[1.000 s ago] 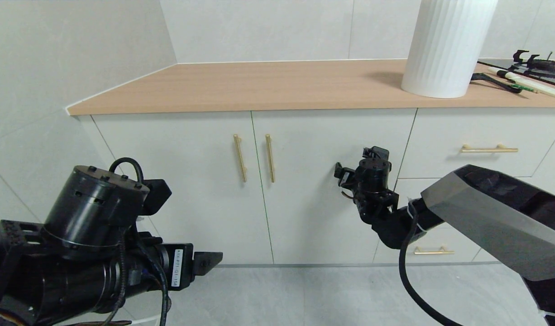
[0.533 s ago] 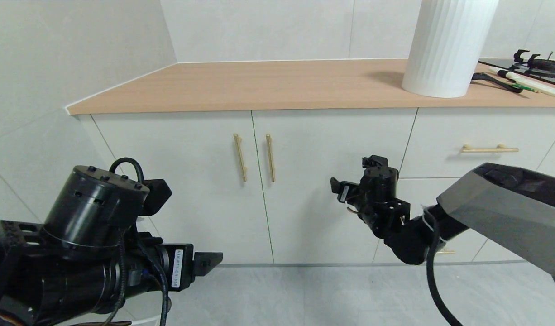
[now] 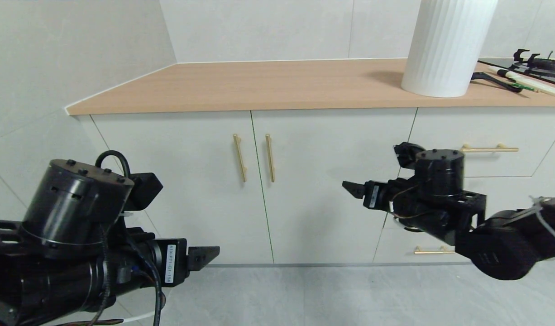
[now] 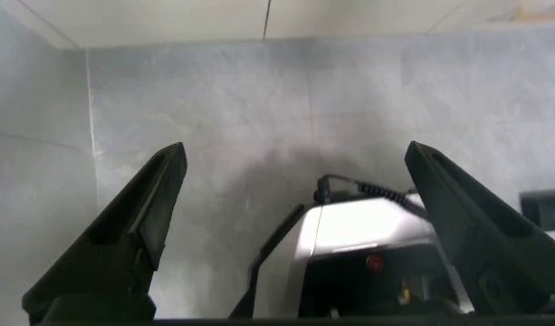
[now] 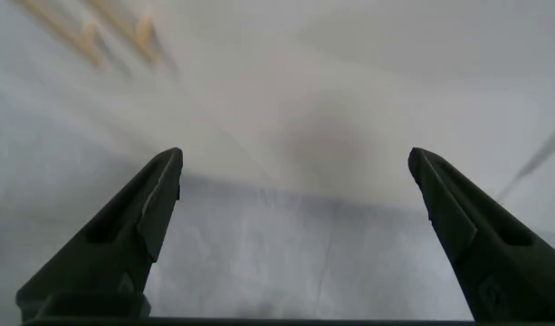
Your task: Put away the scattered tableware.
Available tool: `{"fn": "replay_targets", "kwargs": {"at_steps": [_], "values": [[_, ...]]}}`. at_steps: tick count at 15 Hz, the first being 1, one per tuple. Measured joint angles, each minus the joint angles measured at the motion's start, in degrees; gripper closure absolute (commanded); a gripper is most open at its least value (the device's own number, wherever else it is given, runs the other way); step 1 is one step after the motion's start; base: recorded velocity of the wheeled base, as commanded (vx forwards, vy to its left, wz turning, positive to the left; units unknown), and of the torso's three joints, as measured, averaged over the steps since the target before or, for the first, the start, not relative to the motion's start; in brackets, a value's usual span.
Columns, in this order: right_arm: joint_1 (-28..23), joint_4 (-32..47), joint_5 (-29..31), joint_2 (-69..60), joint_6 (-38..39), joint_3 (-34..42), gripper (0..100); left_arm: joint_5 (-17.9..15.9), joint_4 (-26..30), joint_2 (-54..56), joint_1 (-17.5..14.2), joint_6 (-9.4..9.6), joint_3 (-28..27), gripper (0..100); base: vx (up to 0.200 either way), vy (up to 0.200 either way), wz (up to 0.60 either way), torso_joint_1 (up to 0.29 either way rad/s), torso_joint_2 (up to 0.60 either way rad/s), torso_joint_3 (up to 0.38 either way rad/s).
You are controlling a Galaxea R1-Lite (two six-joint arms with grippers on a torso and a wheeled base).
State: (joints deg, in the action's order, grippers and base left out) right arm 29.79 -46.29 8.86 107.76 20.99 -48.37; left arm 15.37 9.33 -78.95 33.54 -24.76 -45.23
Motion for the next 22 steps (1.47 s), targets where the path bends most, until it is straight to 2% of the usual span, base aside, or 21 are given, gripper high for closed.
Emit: {"fn": "replay_targets", "kwargs": {"at_steps": [4,10,14,18,20,22], "values": [[-3.6,4.9,1.2,-16.1,-2.7,5.6,0,0.5,-1.1,6.8,-1.3,2.65,0.2,0,0.000,0.000,0.00,0.000,0.00,0.000],[-7.6,26.4,1.6,-50.0,-8.5,13.7,0,0.5,-3.6,25.5,-8.1,10.53,3.8,0,0.000,0.000,0.00,0.000,0.00,0.000],[-15.0,40.7,2.0,-72.3,-12.6,16.1,0,0.4,-3.6,42.4,-13.3,17.81,7.3,0,0.000,0.000,0.00,0.000,0.00,0.000],[-22.6,50.5,2.9,-91.1,-20.3,18.2,0,0.2,-3.6,59.1,-19.1,24.58,11.3,0,0.000,0.000,0.00,0.000,0.00,0.000],[-25.9,53.3,4.1,-97.9,-23.1,20.2,0,-0.6,-3.6,65.6,-21.5,26.01,12.2,0,0.000,0.000,0.00,0.000,0.00,0.000],[-28.5,53.9,4.2,-103.3,-23.7,23.4,0,-0.9,-3.8,70.1,-24.1,26.39,13.4,0,0.000,0.000,0.00,0.000,0.00,0.000]]}}
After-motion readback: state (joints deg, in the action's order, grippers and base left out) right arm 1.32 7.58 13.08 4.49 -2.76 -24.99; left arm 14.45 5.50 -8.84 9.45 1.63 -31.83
